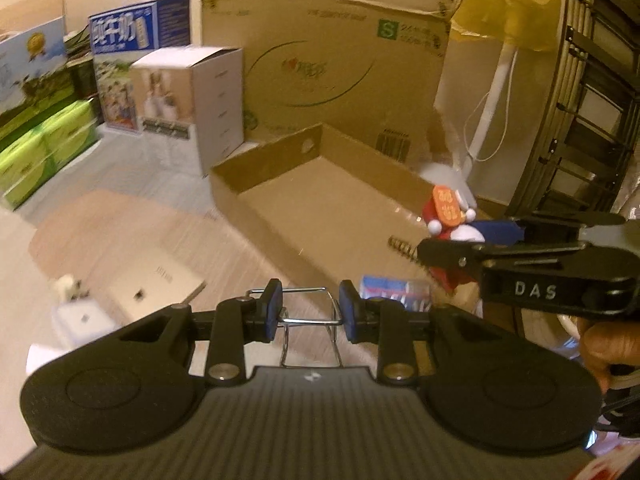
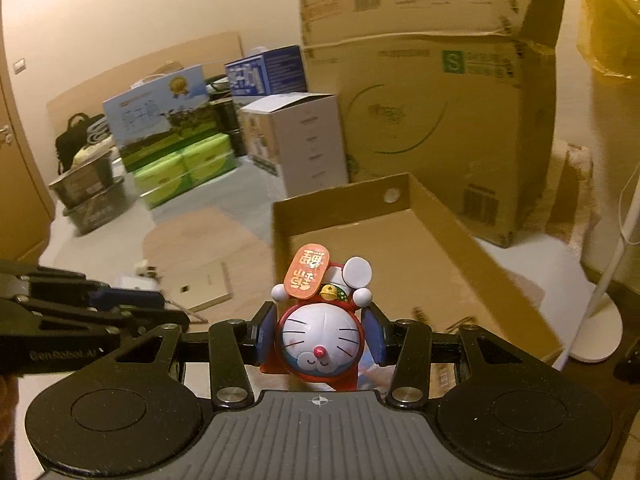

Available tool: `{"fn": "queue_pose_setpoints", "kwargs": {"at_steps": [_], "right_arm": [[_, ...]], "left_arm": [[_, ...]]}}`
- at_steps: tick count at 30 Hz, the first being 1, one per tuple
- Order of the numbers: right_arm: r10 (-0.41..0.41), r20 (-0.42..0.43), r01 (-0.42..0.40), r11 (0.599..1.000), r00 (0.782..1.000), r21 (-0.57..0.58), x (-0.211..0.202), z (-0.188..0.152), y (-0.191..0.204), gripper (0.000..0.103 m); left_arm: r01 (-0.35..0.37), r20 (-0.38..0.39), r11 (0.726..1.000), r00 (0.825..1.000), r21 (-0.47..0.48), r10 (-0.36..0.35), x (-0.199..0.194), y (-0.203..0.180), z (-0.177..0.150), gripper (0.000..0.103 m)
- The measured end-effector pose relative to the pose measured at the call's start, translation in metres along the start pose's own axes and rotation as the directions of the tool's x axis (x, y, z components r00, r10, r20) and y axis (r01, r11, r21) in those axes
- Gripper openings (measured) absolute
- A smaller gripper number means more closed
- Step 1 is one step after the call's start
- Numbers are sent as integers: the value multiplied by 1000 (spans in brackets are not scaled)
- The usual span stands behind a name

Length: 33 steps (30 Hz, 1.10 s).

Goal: Organize rigid objects
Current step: 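Carry the wire stand into the tray and open the left tool while the right tool carries Doraemon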

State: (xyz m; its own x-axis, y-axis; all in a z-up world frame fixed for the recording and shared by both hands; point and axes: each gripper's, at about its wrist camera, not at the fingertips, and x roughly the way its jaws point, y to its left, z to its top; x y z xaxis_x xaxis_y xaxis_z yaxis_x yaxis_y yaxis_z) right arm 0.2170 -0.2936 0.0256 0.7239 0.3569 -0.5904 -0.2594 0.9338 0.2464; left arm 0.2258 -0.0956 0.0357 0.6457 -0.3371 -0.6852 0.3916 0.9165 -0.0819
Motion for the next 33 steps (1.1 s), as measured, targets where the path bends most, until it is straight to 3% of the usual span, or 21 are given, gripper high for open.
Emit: {"fn": "queue_pose_setpoints", "kwargs": {"at_steps": [14, 25, 28, 33], "right_arm": [[-47, -41, 46, 998, 998, -34, 36, 25, -65, 46], [-62, -73, 60, 998, 995, -28, 66, 29, -90, 46], [-62, -80, 61, 998, 995, -24, 70, 29, -92, 46], [-58, -92, 56, 998, 994, -22, 73, 26, -91, 46]], "left_arm": [[74, -5, 997, 997, 25, -74, 69, -23, 55, 27], [76, -32, 997, 997, -9, -76, 116, -12, 63, 28], [48, -21, 999, 999, -19, -48, 118, -9, 62, 51], [22, -1, 998, 1000, -57, -22, 106, 5, 58, 52]]}}
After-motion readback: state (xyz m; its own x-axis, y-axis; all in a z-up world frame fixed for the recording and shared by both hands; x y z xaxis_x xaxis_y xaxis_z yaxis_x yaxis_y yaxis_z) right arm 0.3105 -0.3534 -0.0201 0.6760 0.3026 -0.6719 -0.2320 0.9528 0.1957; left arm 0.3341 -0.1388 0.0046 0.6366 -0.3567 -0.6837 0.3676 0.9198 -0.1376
